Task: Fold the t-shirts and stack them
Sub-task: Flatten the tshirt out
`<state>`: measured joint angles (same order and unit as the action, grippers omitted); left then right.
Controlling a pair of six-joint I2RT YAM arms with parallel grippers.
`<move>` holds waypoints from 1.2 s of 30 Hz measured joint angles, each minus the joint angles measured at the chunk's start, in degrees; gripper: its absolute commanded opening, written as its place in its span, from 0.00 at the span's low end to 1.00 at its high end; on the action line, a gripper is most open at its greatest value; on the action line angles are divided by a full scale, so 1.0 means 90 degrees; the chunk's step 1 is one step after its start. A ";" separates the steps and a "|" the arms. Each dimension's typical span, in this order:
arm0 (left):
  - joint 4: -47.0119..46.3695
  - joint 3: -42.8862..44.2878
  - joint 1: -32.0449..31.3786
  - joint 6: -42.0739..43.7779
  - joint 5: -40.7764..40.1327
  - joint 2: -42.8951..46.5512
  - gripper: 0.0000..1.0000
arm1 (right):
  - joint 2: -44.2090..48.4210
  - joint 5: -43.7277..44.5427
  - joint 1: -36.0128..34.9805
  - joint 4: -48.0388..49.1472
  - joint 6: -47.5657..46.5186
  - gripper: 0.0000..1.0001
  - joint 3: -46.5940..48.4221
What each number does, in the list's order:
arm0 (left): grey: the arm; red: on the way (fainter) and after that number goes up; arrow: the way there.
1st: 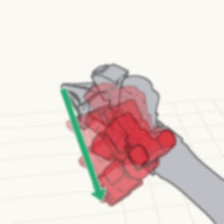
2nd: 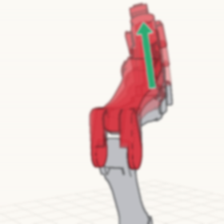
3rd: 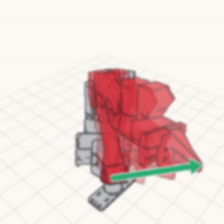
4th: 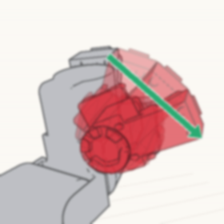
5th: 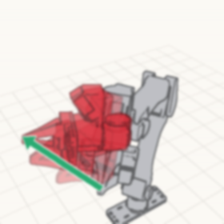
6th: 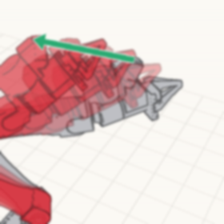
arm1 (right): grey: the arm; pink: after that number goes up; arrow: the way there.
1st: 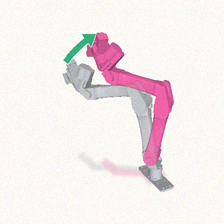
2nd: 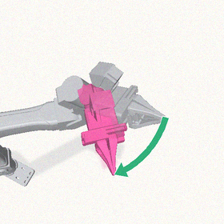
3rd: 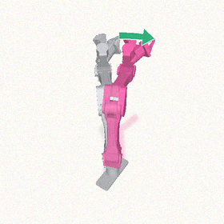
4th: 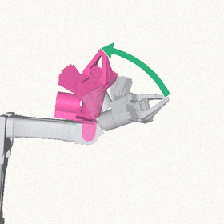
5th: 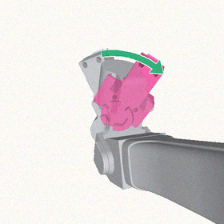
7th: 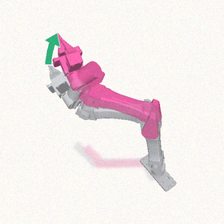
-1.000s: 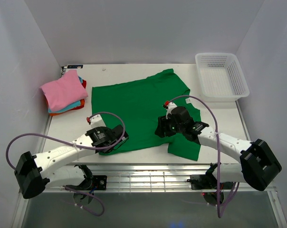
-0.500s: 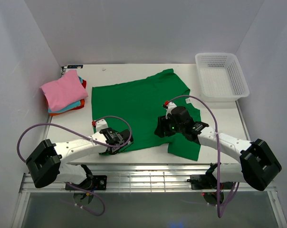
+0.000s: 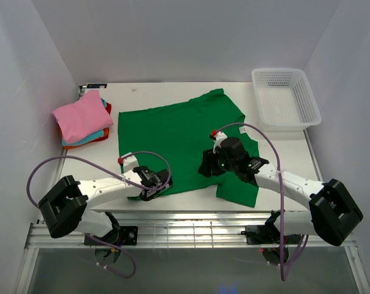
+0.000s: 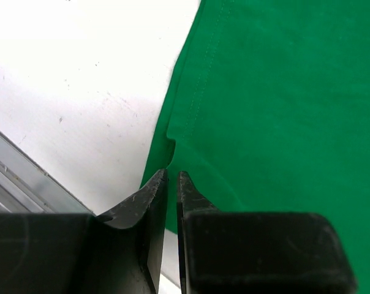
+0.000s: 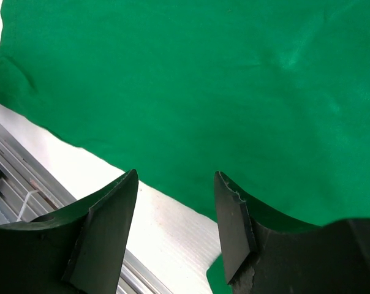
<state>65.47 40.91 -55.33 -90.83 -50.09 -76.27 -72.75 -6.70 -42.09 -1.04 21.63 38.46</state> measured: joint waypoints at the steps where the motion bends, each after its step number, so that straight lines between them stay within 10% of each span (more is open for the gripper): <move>1: -0.0022 0.0010 0.0000 -0.0017 -0.0058 -0.0102 0.23 | 0.0000 0.0000 0.0000 0.0000 0.0000 0.58 -0.0002; 36: 0.0129 -0.0121 -0.1195 -0.0748 0.0784 -0.1129 0.16 | -0.0437 -0.0044 -0.0041 0.0119 -0.0002 0.58 -0.0131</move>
<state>66.63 39.81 -66.08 -97.56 -43.03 -86.43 -76.69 -7.09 -42.46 0.03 21.61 37.28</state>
